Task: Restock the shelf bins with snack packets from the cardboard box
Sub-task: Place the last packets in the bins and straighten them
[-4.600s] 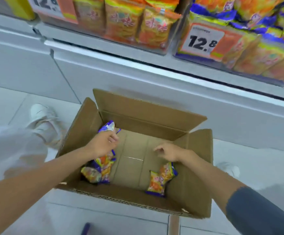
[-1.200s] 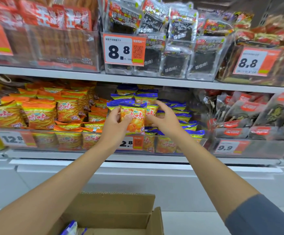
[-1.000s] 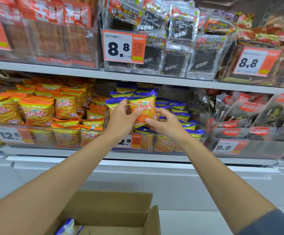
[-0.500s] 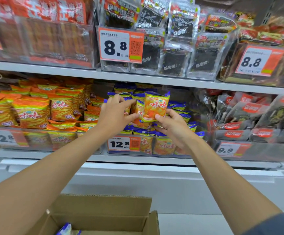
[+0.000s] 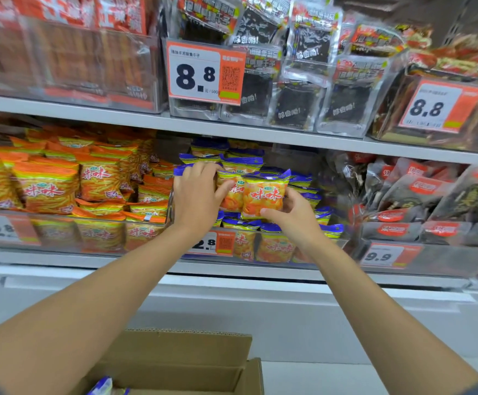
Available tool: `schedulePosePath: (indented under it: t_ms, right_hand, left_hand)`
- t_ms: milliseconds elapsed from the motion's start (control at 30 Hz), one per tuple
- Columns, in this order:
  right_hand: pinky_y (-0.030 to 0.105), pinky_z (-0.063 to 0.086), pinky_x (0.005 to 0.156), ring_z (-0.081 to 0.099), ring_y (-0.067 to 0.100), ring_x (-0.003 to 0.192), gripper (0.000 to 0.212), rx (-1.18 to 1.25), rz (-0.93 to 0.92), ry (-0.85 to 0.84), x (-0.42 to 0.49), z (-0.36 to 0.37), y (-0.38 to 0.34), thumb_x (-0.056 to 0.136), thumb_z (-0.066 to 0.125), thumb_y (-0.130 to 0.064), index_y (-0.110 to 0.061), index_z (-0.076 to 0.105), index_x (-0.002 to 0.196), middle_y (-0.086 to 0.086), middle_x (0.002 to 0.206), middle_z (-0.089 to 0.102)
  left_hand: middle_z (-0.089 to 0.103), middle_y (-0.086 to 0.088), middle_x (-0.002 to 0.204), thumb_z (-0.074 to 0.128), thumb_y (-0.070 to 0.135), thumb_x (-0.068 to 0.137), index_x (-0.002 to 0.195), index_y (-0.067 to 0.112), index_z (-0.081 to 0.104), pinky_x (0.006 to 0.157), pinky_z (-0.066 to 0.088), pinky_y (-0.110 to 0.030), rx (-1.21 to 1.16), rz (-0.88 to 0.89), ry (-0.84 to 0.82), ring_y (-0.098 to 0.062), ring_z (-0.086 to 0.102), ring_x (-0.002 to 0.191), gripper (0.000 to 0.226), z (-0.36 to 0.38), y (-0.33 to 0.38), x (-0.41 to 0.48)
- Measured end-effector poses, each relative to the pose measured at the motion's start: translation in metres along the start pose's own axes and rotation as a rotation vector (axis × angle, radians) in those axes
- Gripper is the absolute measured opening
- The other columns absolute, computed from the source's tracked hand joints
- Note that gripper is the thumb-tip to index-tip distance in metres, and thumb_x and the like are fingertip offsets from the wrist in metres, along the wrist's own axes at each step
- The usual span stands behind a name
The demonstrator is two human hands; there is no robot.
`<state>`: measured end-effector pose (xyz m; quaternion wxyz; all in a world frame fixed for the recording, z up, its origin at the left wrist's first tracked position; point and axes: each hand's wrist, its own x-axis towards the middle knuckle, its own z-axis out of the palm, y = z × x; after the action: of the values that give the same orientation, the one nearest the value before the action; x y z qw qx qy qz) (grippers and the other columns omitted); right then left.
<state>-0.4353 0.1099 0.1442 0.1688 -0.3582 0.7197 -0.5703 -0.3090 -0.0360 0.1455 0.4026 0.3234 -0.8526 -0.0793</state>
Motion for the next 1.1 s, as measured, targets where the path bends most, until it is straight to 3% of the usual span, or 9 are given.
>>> schedulePosePath:
  t_ms: [100,233,367,500,733,867,967,1100]
  right_hand:
    - [0.031,0.055,0.085,0.067,0.012,0.095,0.036,0.010,0.010,0.013,0.000,-0.004,-0.001,0.081,0.076,-0.011,-0.019,0.060,0.112,-0.004,0.104,0.070]
    - [0.036,0.055,0.084,0.069,0.014,0.090,0.026,0.014,0.016,0.050,0.002,-0.015,-0.003,0.081,0.077,-0.017,-0.024,0.063,0.101,-0.003,0.098,0.072]
    - [0.030,0.052,0.073,0.066,0.009,0.077,0.023,-0.032,-0.016,0.093,0.005,-0.023,-0.005,0.081,0.077,-0.018,-0.024,0.064,0.098,-0.005,0.090,0.071]
    - [0.019,0.047,0.063,0.064,0.007,0.080,0.024,-0.129,-0.048,0.154,0.015,-0.035,-0.001,0.081,0.077,-0.018,-0.022,0.061,0.099,-0.007,0.091,0.068]
    - [0.039,0.053,0.078,0.067,0.018,0.084,0.030,-0.116,-0.035,0.243,0.079,-0.042,0.024,0.078,0.078,-0.011,-0.013,0.062,0.103,-0.004,0.087,0.070]
    - [0.042,0.052,0.092,0.066,0.027,0.102,0.034,-0.171,-0.062,0.262,0.130,-0.035,0.038,0.077,0.079,-0.014,-0.025,0.052,0.094,0.004,0.103,0.070]
    - [0.033,0.047,0.091,0.061,0.029,0.113,0.052,-0.300,-0.087,0.281,0.162,-0.036,0.043,0.082,0.077,-0.022,-0.012,0.052,0.127,0.012,0.123,0.065]
    - [0.027,0.042,0.097,0.053,0.019,0.120,0.094,-0.312,-0.142,0.083,0.185,-0.032,0.048,0.085,0.075,-0.024,-0.022,0.012,0.154,0.002,0.132,0.056]
  left_hand:
    - [0.056,-0.002,0.120,0.056,0.045,0.093,0.130,0.022,0.053,0.090,0.036,-0.038,-0.005,0.067,0.019,-0.024,0.049,0.111,0.044,-0.003,-0.004,0.001]
    - [0.053,-0.006,0.135,0.052,0.026,0.095,0.130,0.024,0.058,0.095,0.036,-0.045,0.094,0.322,0.030,-0.027,0.047,0.124,0.035,-0.005,0.000,0.004]
    - [0.042,-0.005,0.151,0.027,0.057,0.095,0.140,0.025,0.049,0.112,0.027,-0.046,0.220,0.412,-0.184,-0.024,0.034,0.141,0.059,0.004,0.005,0.005]
    - [0.050,-0.005,0.144,0.030,0.063,0.091,0.137,0.027,0.051,0.109,0.032,-0.049,0.301,0.422,-0.196,-0.026,0.039,0.139,0.062,0.013,0.000,0.009]
    - [0.054,-0.004,0.137,0.034,0.063,0.091,0.130,0.025,0.054,0.106,0.027,-0.042,0.263,0.434,-0.097,-0.025,0.043,0.134,0.058,0.019,-0.007,0.011]
    - [0.053,-0.006,0.134,0.037,0.061,0.091,0.128,0.021,0.053,0.105,0.030,-0.042,0.216,0.429,-0.077,-0.026,0.044,0.131,0.057,0.020,-0.008,0.012]
    - [0.054,-0.004,0.131,0.039,0.060,0.090,0.128,0.020,0.054,0.103,0.029,-0.040,0.226,0.424,-0.080,-0.026,0.045,0.129,0.057,0.020,-0.007,0.011]
    - [0.055,-0.002,0.129,0.038,0.060,0.091,0.127,0.021,0.055,0.103,0.026,-0.038,0.229,0.418,-0.077,-0.024,0.045,0.128,0.056,0.019,-0.007,0.010]
